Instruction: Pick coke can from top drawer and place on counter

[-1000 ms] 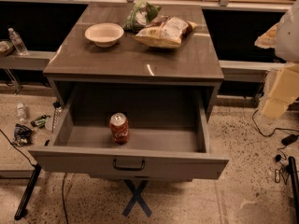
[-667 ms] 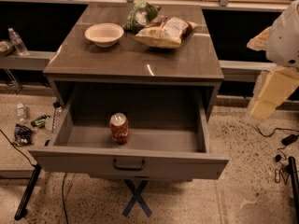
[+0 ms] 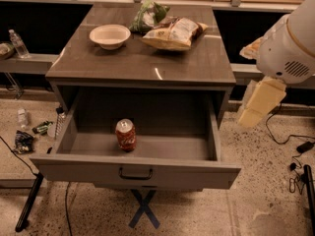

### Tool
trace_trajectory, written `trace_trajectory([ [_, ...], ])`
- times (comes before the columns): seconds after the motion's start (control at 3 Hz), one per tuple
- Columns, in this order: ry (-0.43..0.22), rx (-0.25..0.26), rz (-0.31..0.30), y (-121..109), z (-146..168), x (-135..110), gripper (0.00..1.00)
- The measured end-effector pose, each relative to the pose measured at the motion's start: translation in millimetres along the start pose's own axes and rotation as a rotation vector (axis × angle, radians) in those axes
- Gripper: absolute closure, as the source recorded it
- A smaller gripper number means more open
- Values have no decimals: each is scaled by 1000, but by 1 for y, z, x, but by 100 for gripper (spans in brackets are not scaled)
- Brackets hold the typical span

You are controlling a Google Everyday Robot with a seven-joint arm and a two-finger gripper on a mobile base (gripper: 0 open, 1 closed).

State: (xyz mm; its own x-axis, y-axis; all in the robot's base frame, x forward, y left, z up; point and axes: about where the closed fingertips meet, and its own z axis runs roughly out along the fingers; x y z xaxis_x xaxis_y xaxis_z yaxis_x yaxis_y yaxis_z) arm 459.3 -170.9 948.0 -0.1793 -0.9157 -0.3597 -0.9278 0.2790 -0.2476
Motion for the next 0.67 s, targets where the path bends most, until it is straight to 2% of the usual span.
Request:
trace_trajectory([
  [0.33, -84, 7, 80, -2, 14, -6, 0],
  [0.67, -235, -13, 173, -3, 50, -27, 0],
])
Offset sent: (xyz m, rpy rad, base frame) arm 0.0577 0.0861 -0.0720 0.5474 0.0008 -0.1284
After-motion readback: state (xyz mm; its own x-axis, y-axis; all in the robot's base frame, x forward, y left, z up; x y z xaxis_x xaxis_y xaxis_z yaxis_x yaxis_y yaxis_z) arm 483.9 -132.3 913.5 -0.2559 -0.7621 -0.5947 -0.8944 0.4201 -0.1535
